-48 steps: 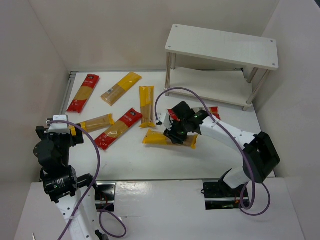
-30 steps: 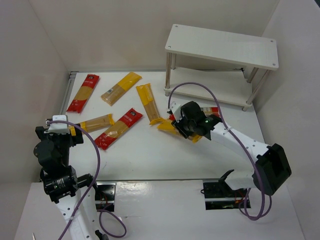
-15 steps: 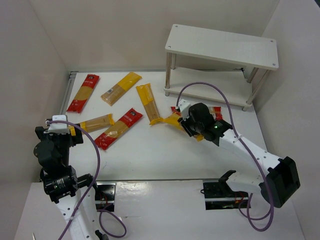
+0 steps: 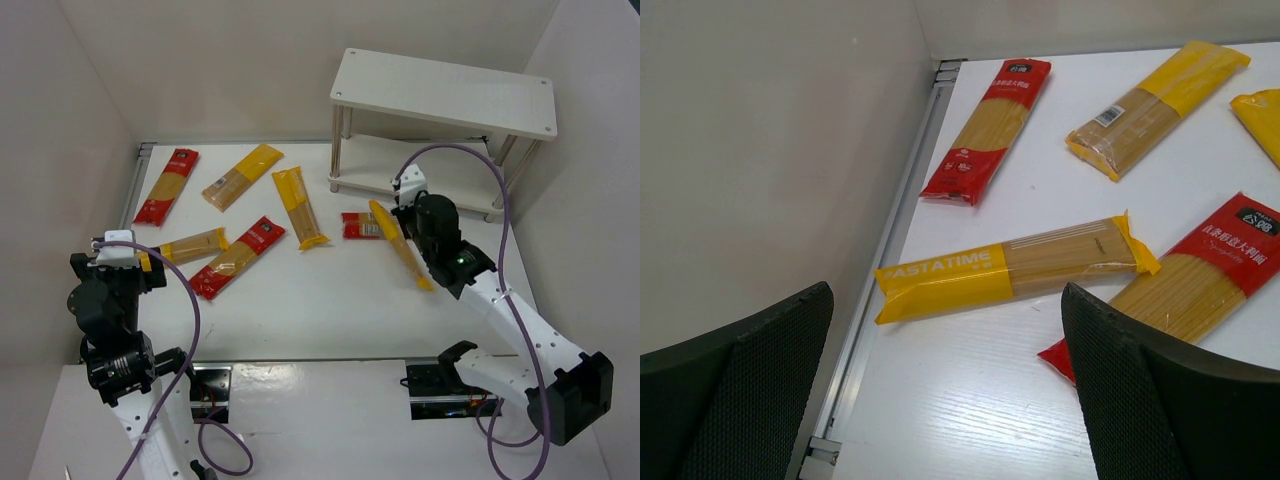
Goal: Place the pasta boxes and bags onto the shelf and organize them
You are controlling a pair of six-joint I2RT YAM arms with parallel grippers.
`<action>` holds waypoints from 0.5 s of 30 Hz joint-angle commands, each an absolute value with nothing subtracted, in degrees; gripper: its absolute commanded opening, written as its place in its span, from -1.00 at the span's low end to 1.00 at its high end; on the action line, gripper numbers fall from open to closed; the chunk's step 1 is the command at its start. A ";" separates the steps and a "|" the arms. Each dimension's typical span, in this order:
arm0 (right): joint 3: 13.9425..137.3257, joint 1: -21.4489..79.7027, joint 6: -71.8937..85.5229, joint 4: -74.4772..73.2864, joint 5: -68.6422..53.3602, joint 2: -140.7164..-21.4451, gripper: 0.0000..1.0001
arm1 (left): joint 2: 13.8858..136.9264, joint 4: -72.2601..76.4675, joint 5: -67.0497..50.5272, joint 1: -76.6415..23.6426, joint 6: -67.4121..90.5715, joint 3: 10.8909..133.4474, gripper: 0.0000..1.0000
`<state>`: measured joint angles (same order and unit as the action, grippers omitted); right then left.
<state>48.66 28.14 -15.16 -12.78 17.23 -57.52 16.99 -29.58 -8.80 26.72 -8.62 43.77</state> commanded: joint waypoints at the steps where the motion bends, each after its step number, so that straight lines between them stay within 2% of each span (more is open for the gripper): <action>1: 47.64 25.23 -15.73 0.15 24.07 -56.95 -1.00 | 16.26 -27.69 -8.61 27.16 -7.38 43.77 1.00; 5: 46.85 21.54 -15.73 2.90 24.61 -60.45 -1.00 | 16.26 -27.69 -8.61 27.16 -7.38 43.77 1.00; 10: 50.44 19.78 -16.26 -5.34 14.18 -64.86 -1.00 | 16.26 -27.69 -8.61 27.16 -7.38 43.77 1.00; 12: 51.50 19.78 -18.44 -11.14 9.44 -67.49 -0.23 | 16.26 -27.69 -8.61 27.16 -7.38 43.77 1.00; 14: 52.82 19.78 -18.98 -16.58 7.30 -70.29 0.75 | 16.26 -27.69 -8.61 27.16 -7.38 43.77 1.00; 15: 52.82 19.78 -19.94 -17.92 6.08 -71.10 1.00 | 16.26 -27.69 -8.61 27.16 -7.38 43.77 1.00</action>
